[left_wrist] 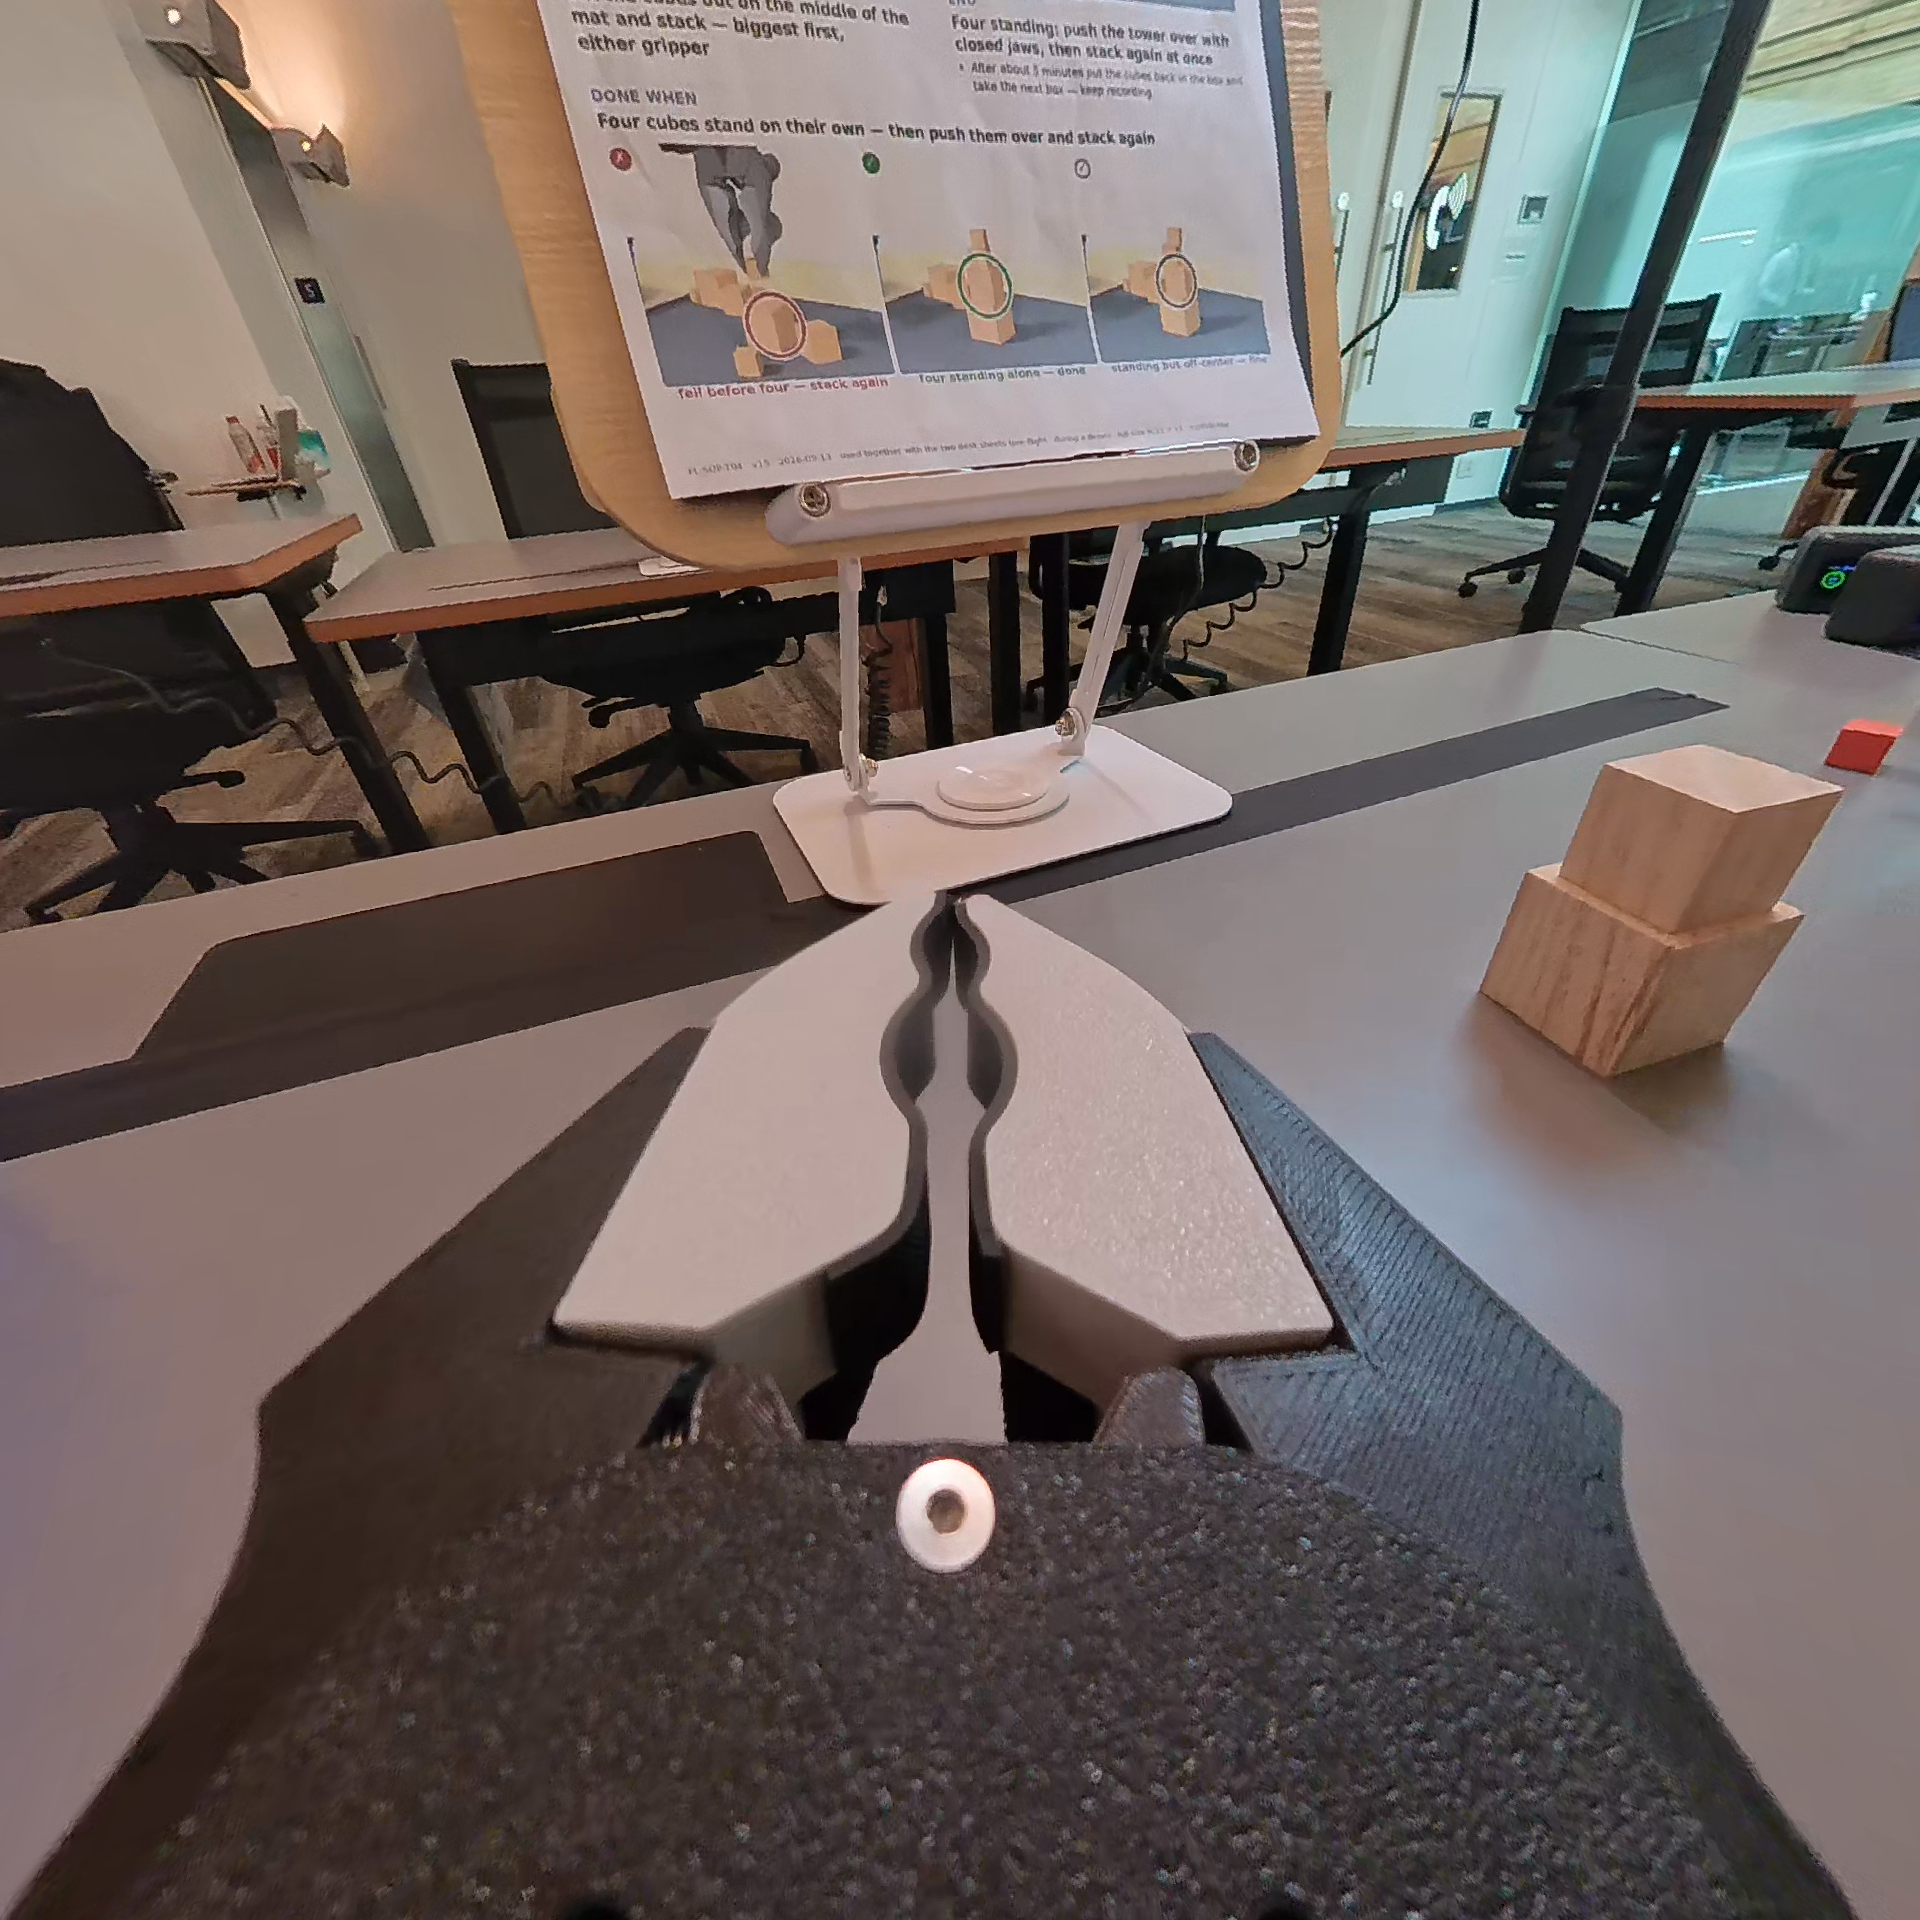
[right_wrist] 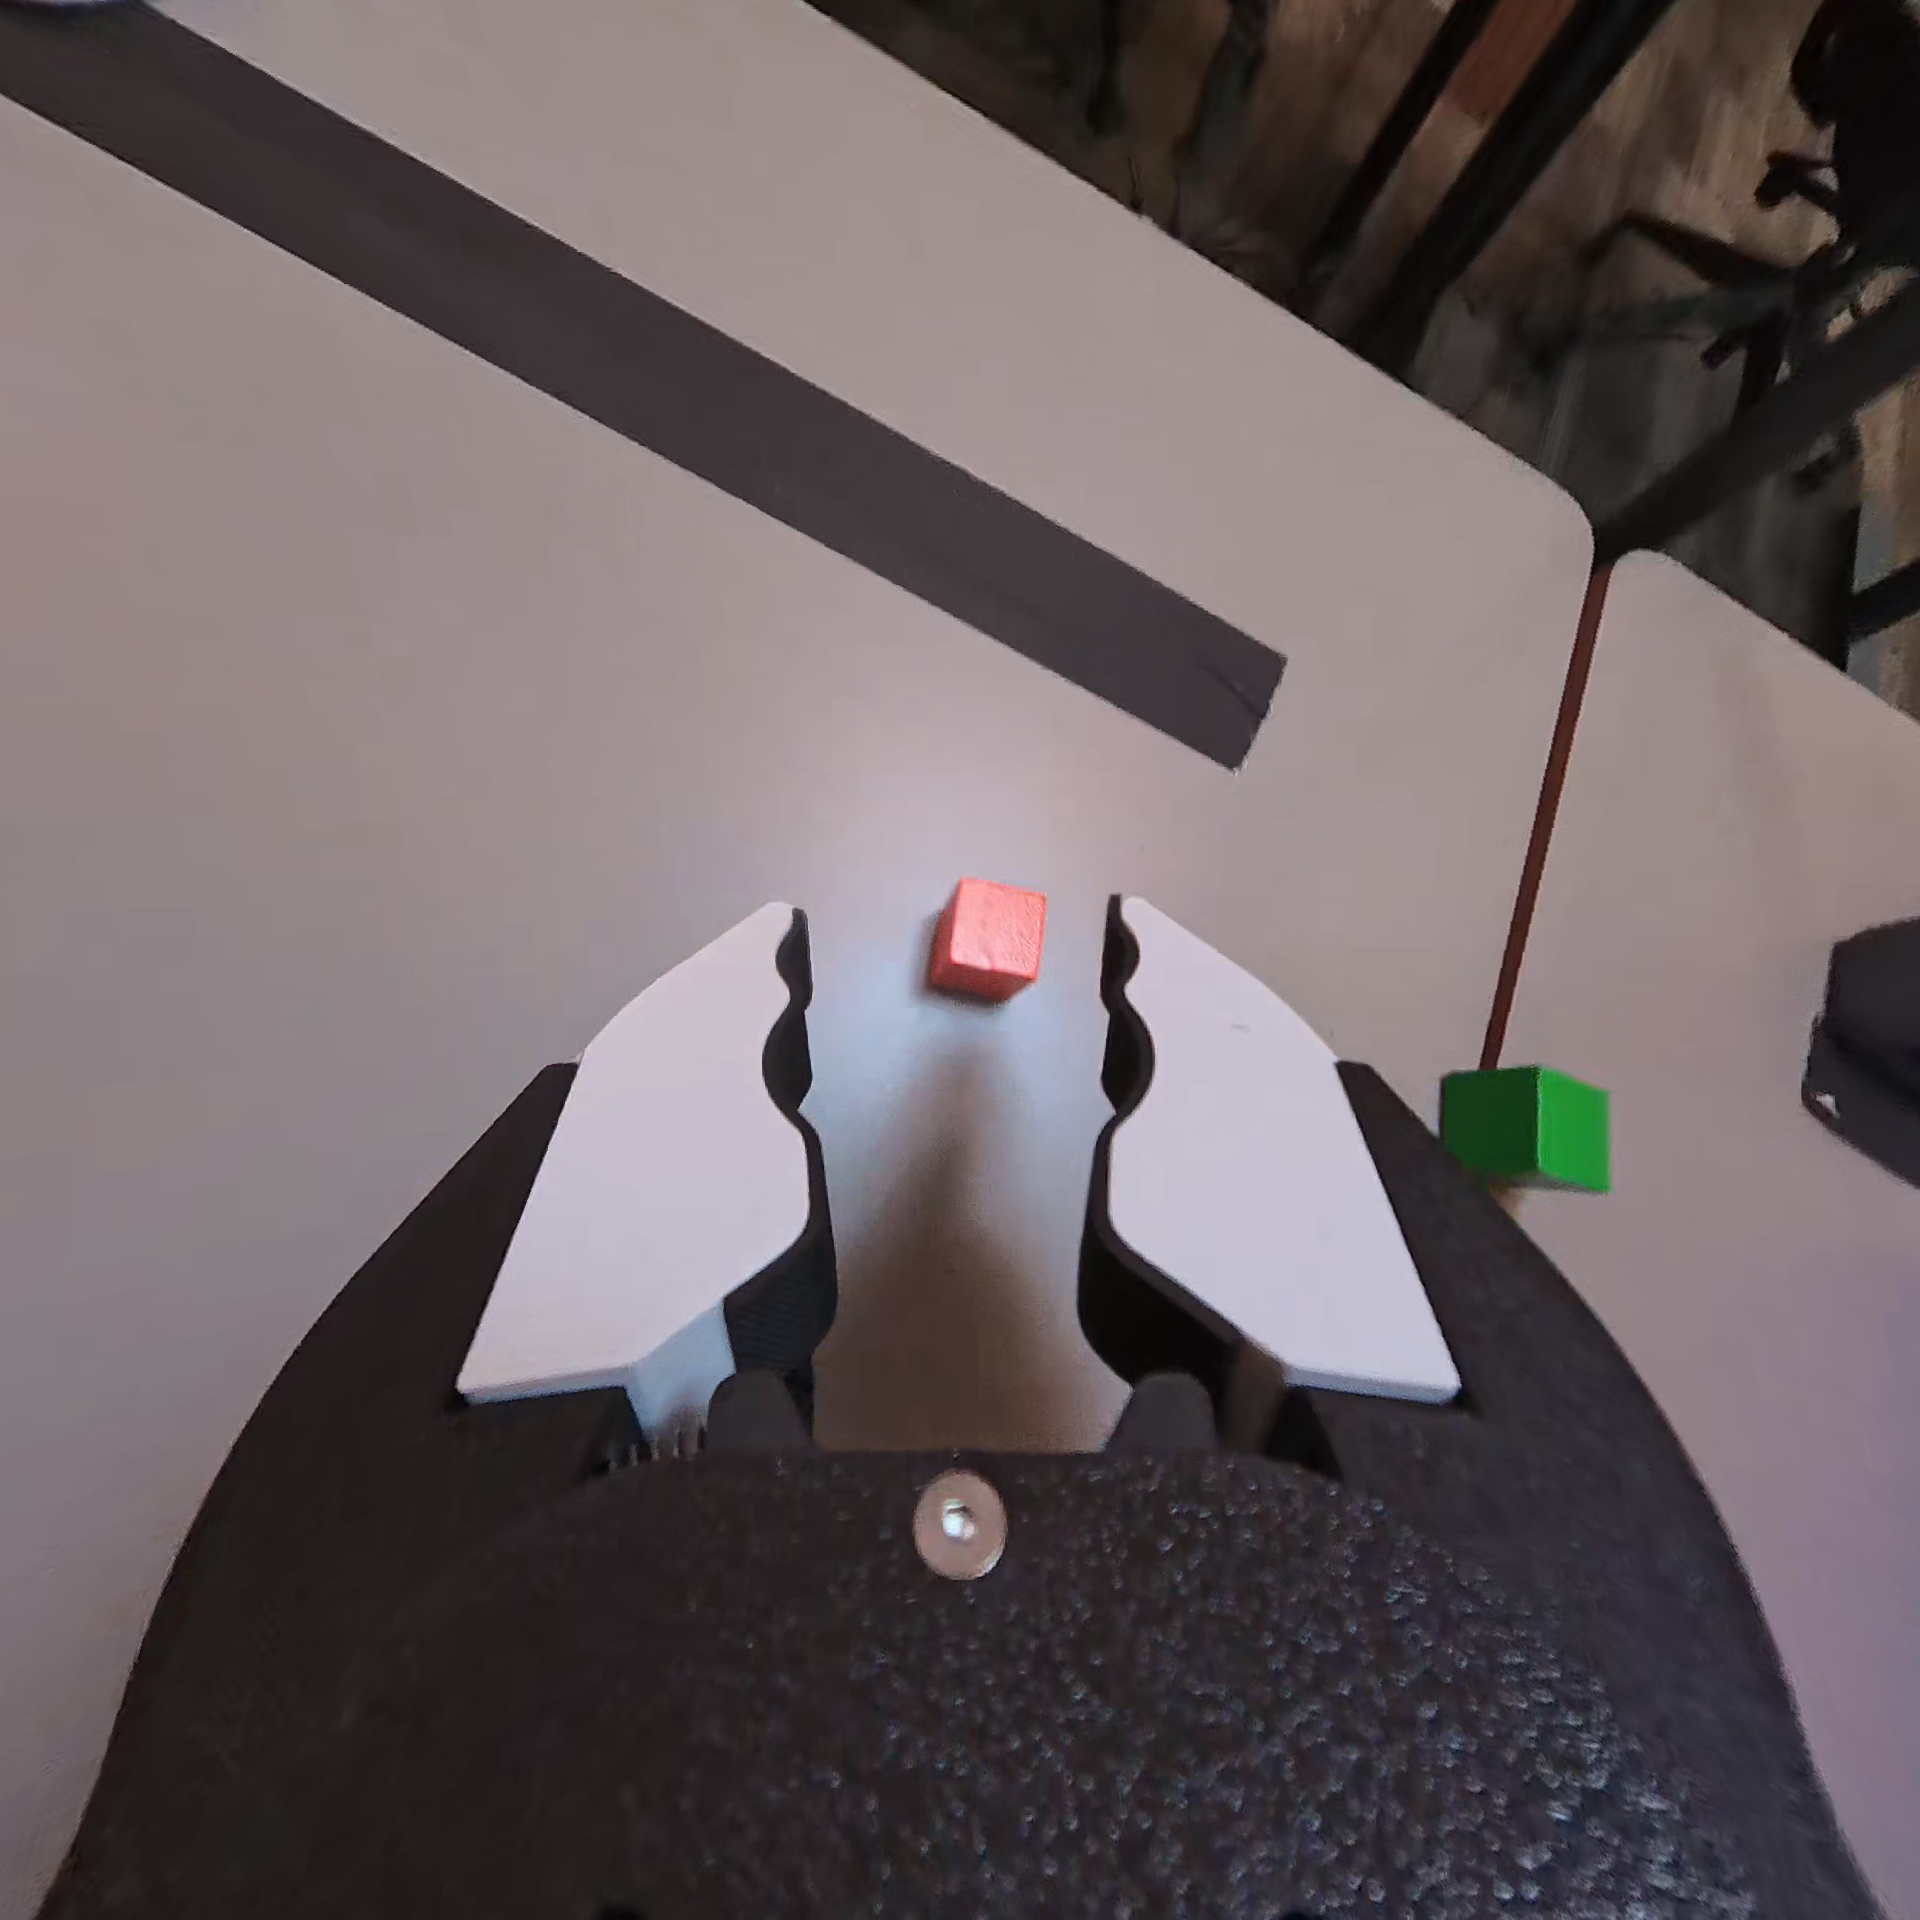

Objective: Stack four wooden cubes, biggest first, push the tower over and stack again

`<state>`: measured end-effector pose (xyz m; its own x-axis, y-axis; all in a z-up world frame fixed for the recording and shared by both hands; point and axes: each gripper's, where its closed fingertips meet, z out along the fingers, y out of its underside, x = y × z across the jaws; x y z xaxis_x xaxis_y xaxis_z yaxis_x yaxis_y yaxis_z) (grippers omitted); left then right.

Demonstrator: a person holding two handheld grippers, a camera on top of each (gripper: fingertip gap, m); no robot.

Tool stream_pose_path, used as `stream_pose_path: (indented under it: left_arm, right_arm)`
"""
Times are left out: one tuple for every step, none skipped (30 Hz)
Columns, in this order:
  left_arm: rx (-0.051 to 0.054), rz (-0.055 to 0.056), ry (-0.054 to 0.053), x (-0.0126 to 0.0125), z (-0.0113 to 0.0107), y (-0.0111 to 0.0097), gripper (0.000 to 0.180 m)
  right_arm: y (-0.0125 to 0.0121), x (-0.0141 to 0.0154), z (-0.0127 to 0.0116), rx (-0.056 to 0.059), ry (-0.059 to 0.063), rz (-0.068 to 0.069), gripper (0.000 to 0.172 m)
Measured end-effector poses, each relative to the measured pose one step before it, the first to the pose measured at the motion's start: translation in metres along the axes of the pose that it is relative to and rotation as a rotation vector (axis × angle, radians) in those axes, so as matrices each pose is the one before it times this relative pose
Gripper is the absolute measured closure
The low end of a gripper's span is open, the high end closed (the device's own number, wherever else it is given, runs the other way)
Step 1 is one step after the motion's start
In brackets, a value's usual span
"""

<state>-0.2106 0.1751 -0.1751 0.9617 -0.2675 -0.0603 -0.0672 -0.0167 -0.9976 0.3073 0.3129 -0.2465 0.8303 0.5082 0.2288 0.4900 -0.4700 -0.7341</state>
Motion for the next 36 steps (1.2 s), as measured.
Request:
stream_pose_path:
  left_arm:
    - [-0.0048,0.002,-0.0009,0.00003,0.00027,0.00138,0.18]
    - [-0.0045,0.0008,-0.0006,-0.00003,0.00024,0.00136,0.18]
    - [-0.0041,0.0005,-0.0006,-0.00011,0.00025,0.00121,0.18]
    - [-0.0045,0.0005,0.0001,0.00005,0.00034,0.00125,0.18]
    - [-0.0041,0.0004,0.0,0.00003,0.00047,0.00119,0.18]
    - [-0.0039,0.0011,0.0004,0.00022,0.00054,0.00115,0.18]
    - [-0.005,0.0011,0.0015,0.00043,0.00059,0.00127,0.18]
    - [-0.0049,0.0017,0.0016,0.00052,0.00053,0.00125,0.18]
    - [-0.0047,0.0031,0.001,0.00047,0.00047,0.00112,0.18]
    - [-0.0033,0.0024,0.0006,0.00041,0.00035,0.00085,0.18]
    - [-0.0028,0.0008,0.0017,0.00039,0.0002,0.00071,0.18]
    - [-0.0032,0.0007,0.0011,0.00037,0.00039,0.00075,0.18]
    - [-0.003,0.0013,0.0001,0.00021,0.00041,0.00082,0.18]
    - [-0.0035,0.0012,0.0006,0.00037,0.0004,0.00088,0.18]
    - [-0.0051,0.0014,0.0014,0.00052,0.00054,0.00135,0.18]
    - [-0.0058,0.0023,0.0012,0.00064,0.00056,0.00162,0.18]
    - [-0.0061,0.0038,0.0013,0.00074,0.0006,0.00152,0.18]
    - [-0.0051,0.0047,-0.0001,0.00057,0.00068,0.00128,0.18]
    - [-0.0049,0.0043,0.0004,0.00063,0.00049,0.00127,0.18]
    - [-0.0053,0.0034,0.0009,0.00062,0.00064,0.00141,0.18]
    - [-0.0052,0.0035,0.001,0.00064,0.00054,0.0013,0.18]
    - [-0.0054,0.0034,0.001,0.00055,0.00061,0.00141,0.18]
    - [-0.0042,0.0031,0.0012,0.00052,0.00046,0.00109,0.18]
    - [-0.003,0.0033,0.0023,0.00081,0.00038,0.00094,0.18]
    - [-0.0034,0.0038,0.0032,0.00095,0.00047,0.00086,0.18]
    - [-0.0038,0.0041,0.0023,0.00091,0.00049,0.00099,0.18]
    - [-0.0037,0.0047,0.0023,0.00094,0.00049,0.00076,0.18]
    - [-0.0022,0.0055,0.0028,0.00099,0.00039,0.00038,0.18]
    - [-0.0003,0.0051,0.0029,0.00086,0.00023,-0.0001,0.18]
    - [0.0004,0.0025,0.0039,0.00098,0.00021,-0.00026,0.18]
    - [0.0015,-0.0002,0.0041,0.0008,0.00016,-0.00045,0.18]
    - [0.0029,-0.0016,0.0041,0.00073,-0.00003,-0.00086,0.18]
    - [0.0044,-0.0024,0.0037,0.00058,-0.00009,-0.00111,0.18]
    - [0.005,-0.0023,0.0044,0.0008,-0.00022,-0.00128,0.18]
    - [0.0054,-0.0017,0.0045,0.00086,-0.00017,-0.00146,0.18]
    - [0.0072,-0.0008,0.0042,0.00089,-0.00024,-0.00198,0.18]
  right_arm:
    - [0.00508,0.00513,0.00091,0.0021,0.0105,0.0096,0.118]
    - [0.00325,0.00723,-0.00066,0.0082,0.0156,0.0129,0.119]
    - [0.00161,0.00943,-0.00202,0.0137,0.0186,0.0224,0.12]
    - [0.00101,0.01219,-0.00283,0.0151,0.0252,0.0308,0.121]
    - [0.0006,0.01433,-0.00306,0.0165,0.0325,0.0297,0.121]
    - [0.00084,0.01627,-0.00304,0.0138,0.0407,0.0258,0.122]
    - [0.00176,0.01679,-0.00232,0.0088,0.0432,0.0221,0.122]
    - [0.00263,0.01556,-0.00138,0.0047,0.036,0.022,0.122]
    - [0.00348,0.01458,-0.00054,0.0012,0.0314,0.0222,0.121]
    - [0.00428,0.01275,0.00028,-0.0033,0.0224,0.0196,0.121]
    - [0.0052,0.00972,0.00137,-0.0082,0.0087,0.0204,0.121]
    - [0.00569,0.00702,0.00211,-0.0109,-0.0024,0.0205,0.121]
    - [0.00553,0.00498,0.00282,-0.0107,-0.0072,0.0215,0.119]
    - [0.00527,0.00353,0.0031,-0.0123,-0.0094,0.0218,0.118]
    - [0.00439,0.00179,0.00351,-0.0111,-0.0117,0.0182,0.117]
    - [0.00312,0.00103,0.00349,-0.0079,-0.0075,0.0097,0.117]
    - [0.00199,-0.00017,0.00352,-0.0055,-0.0061,0.0004,0.117]
    - [0.00096,-0.00132,0.00358,-0.0046,-0.0069,-0.0026,0.117]
    - [0.00083,-0.00123,0.00403,-0.0094,-0.0043,-0.0017,0.117]
    - [0.00054,-0.00147,0.0043,-0.0107,-0.0045,-0.0013,0.117]
    - [0.00077,-0.00082,0.00473,-0.0149,-0.0007,0.0012,0.117]
    - [0.00073,-0.00082,0.00472,-0.0169,-0.0035,0.0011,0.117]
    - [0.00045,-0.00047,0.00457,-0.014,-0.0036,0.0026,0.118]
    - [0.00068,0.00087,0.00435,-0.0147,0.0027,0.0075,0.119]
    - [0.00154,0.00131,0.00421,-0.0202,0.0029,0.0124,0.121]
    - [0.00096,-0.00039,0.00344,-0.0139,-0.0089,0.0097,0.124]
    - [-0.00172,-0.00044,0.00122,0.0043,-0.0071,0.0081,0.133]
    - [-0.00219,0.00008,-0.00027,0.0081,0.0011,-0.0006,0.143]
    - [-0.00187,-0.00115,-0.00069,0.0041,-0.0021,-0.0003,0.143]
    - [-0.00307,-0.00381,-0.00208,0.012,-0.011,-0.01,0.143]
    - [-0.00707,-0.00605,-0.00425,0.037,-0.0142,-0.0222,0.143]
    - [-0.00982,-0.00941,-0.00579,0.0467,-0.0246,-0.0207,0.143]
    - [-0.01125,-0.01332,-0.00602,0.0415,-0.0411,-0.0172,0.143]
    - [-0.01208,-0.01756,-0.00576,0.0364,-0.0557,-0.023,0.143]
    - [-0.01331,-0.02097,-0.00499,0.0347,-0.0638,-0.0295,0.143]
    - [-0.01413,-0.02322,-0.00373,0.0293,-0.0656,-0.035,0.143]
